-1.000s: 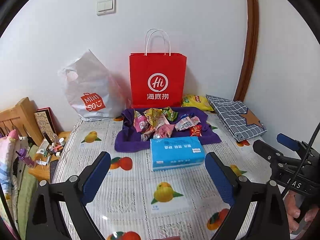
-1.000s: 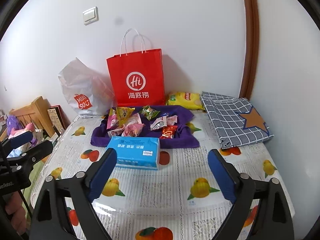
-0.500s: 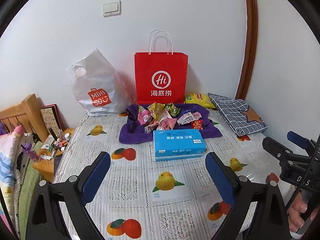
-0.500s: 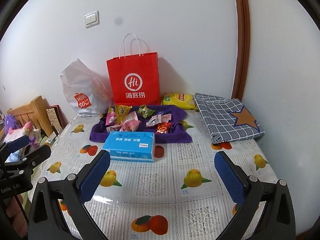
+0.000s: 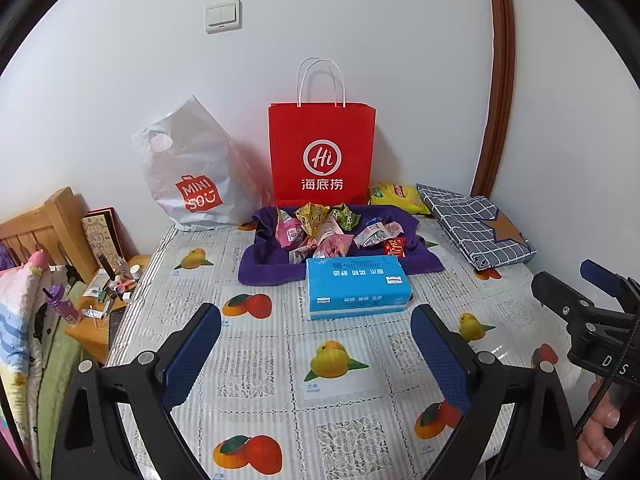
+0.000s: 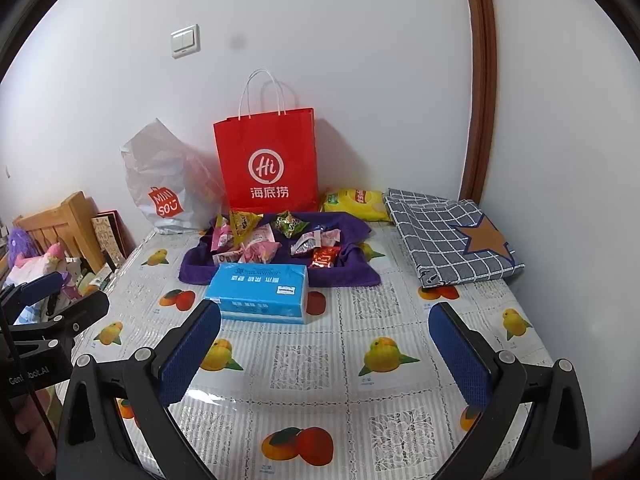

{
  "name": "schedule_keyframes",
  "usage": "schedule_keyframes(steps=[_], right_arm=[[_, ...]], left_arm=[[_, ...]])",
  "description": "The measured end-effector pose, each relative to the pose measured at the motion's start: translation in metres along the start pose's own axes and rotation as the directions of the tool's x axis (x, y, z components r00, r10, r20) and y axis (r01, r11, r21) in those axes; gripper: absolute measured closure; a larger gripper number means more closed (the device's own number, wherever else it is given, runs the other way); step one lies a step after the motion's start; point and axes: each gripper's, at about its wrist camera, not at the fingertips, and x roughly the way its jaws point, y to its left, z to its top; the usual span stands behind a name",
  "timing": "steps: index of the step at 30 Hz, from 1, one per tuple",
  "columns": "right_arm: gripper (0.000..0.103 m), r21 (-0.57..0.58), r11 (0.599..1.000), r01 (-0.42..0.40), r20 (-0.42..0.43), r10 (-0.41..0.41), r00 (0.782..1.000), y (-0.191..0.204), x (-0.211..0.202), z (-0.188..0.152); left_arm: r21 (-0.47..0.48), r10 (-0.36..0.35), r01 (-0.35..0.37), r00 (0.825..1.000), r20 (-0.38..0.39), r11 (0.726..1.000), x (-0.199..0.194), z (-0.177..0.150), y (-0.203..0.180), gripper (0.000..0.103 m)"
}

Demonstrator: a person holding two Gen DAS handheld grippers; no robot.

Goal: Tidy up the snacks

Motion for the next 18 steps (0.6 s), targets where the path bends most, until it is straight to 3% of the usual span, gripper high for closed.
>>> schedule_keyframes(steps=[18], right_arm=[[0.001, -0.007, 1.000, -0.005, 0.007, 0.005, 1.000, 0.0054, -0.0039, -0.0001]], left_arm=[[-0.009, 0.000, 0.000, 1.000, -0.007, 1.000, -0.0007, 0.0005, 0.0053, 0.007]])
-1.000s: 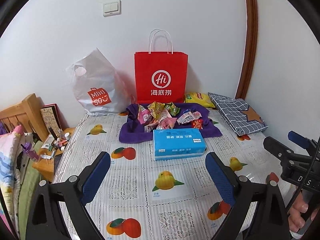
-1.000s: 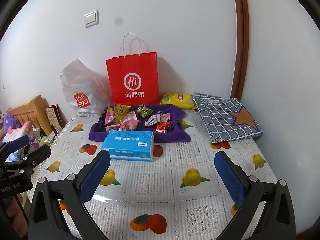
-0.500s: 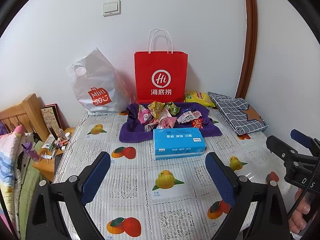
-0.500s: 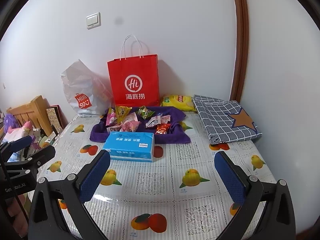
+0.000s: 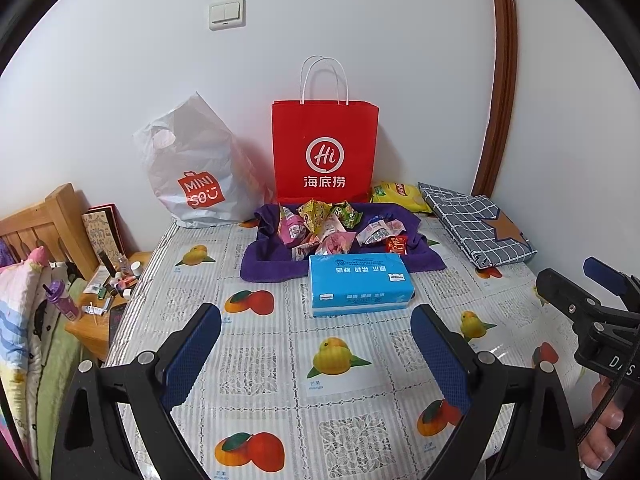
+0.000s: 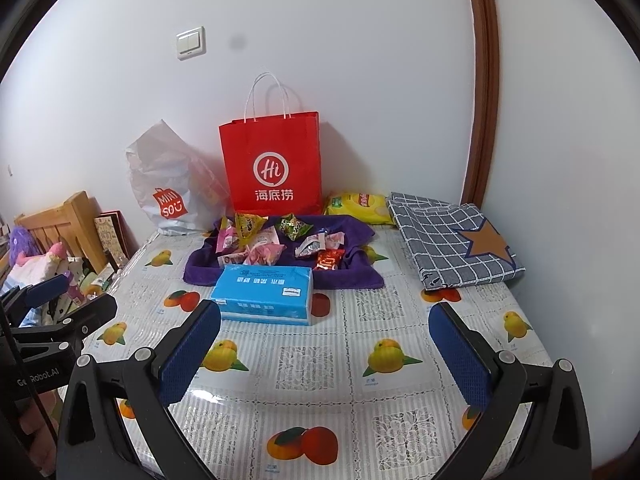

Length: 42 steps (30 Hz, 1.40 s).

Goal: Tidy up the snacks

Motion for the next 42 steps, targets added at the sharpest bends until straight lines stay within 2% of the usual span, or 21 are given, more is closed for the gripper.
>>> schedule_keyframes(steps=[42], right_arm=[[0.000, -0.012, 1.000, -0.005, 0.013, 0.005, 1.000, 0.0037, -0.0044, -0.0013]], left_arm=[[-0.002, 0.003, -0.003, 1.000, 0.002, 1.000, -0.0015, 0.0000, 0.0005, 0.007]])
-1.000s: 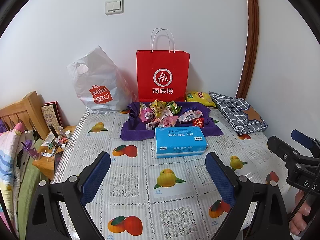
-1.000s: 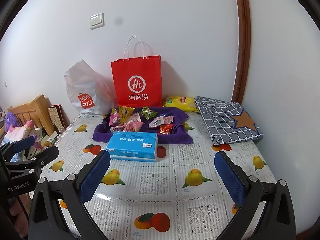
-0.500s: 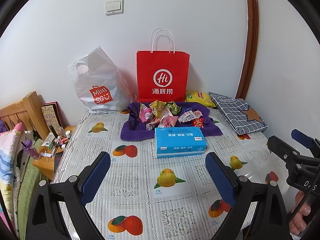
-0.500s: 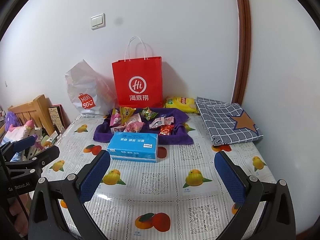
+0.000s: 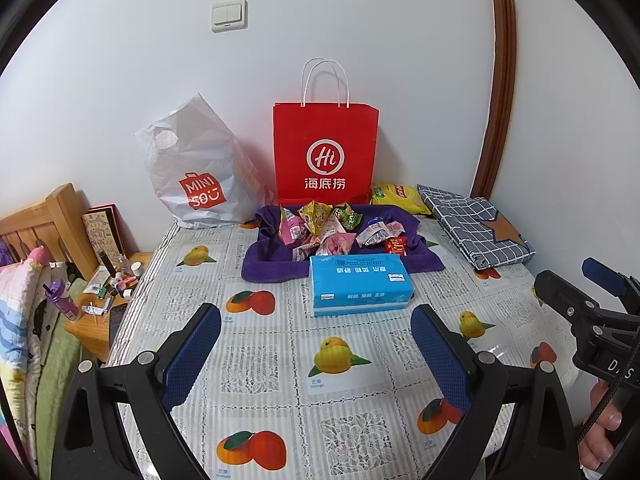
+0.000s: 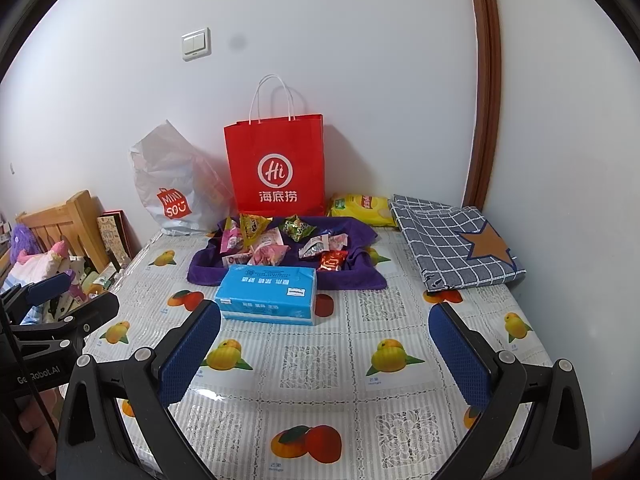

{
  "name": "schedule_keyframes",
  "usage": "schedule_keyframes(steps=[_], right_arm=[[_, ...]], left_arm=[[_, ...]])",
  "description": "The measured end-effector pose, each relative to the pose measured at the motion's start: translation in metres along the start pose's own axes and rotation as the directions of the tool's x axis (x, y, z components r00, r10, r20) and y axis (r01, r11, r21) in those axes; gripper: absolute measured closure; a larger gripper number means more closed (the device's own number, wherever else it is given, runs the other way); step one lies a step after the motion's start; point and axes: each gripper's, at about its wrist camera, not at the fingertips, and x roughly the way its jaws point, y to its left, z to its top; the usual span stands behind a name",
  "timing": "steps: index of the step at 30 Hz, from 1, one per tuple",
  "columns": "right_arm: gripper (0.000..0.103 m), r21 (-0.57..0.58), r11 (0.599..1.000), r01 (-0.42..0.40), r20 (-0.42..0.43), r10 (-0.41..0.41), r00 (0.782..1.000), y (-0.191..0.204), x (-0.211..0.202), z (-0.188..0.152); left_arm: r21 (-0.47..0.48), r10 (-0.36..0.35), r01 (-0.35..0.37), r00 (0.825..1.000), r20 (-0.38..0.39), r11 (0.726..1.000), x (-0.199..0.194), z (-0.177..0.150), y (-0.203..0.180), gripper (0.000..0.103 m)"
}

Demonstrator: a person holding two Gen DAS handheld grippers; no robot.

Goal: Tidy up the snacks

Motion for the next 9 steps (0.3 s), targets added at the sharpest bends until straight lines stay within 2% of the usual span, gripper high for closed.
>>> schedule_keyframes(steps=[9], right_arm=[[0.000, -0.003, 1.000, -0.004, 0.003, 0.004, 1.000, 0.0016, -0.0008, 0.0003]], left_arm=[[0.003, 0.019, -0.019, 1.000, 0.012, 1.000, -0.0020, 0.0000, -0.0008, 0.007]])
